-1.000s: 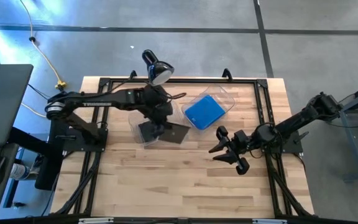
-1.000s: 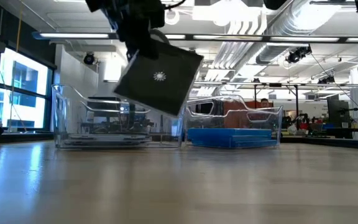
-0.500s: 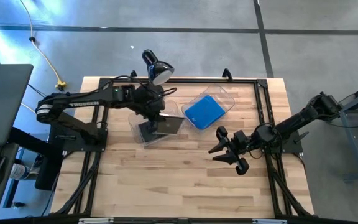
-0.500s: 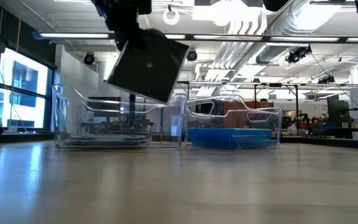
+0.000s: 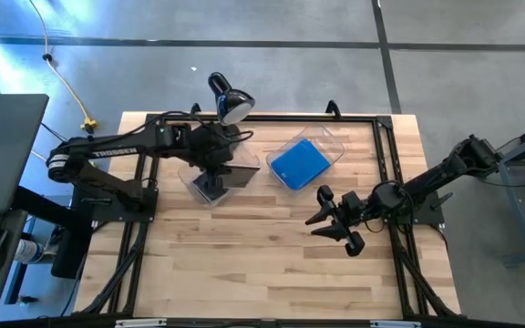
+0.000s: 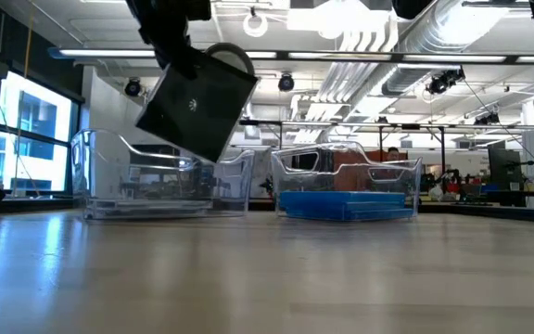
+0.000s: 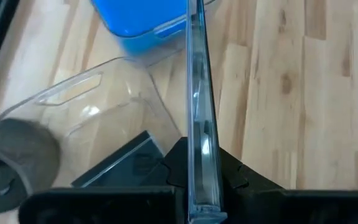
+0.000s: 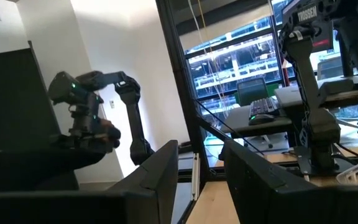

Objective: Pick & place jewel cases by type
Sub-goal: Put the black CD case into the left transparent bin, then return to Home Position

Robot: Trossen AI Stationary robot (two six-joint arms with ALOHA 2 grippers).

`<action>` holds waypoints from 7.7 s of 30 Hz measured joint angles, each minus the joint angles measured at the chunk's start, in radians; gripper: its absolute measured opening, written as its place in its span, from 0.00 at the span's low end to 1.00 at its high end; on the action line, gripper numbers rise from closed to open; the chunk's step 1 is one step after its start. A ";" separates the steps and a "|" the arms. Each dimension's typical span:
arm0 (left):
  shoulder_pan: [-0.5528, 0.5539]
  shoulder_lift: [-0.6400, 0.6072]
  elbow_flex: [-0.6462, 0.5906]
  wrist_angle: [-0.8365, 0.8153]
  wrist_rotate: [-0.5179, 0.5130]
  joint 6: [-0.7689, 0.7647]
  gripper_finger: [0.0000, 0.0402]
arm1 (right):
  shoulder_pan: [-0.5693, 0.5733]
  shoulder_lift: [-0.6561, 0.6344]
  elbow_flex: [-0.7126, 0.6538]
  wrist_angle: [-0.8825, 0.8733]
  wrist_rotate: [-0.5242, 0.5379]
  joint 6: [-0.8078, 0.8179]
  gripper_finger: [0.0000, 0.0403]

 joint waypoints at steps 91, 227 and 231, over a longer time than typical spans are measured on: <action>-0.208 -0.307 0.235 -0.415 -0.229 -0.255 0.38 | 0.030 -0.201 0.000 -0.487 0.296 -0.207 0.29; -0.459 -1.245 -1.173 0.797 -0.079 -0.052 0.38 | -0.180 -1.074 -0.448 -0.785 0.205 -0.306 0.29; -0.459 -1.245 -1.173 0.797 -0.079 -0.052 0.38 | -0.180 -1.074 -0.448 -0.786 0.205 -0.306 0.29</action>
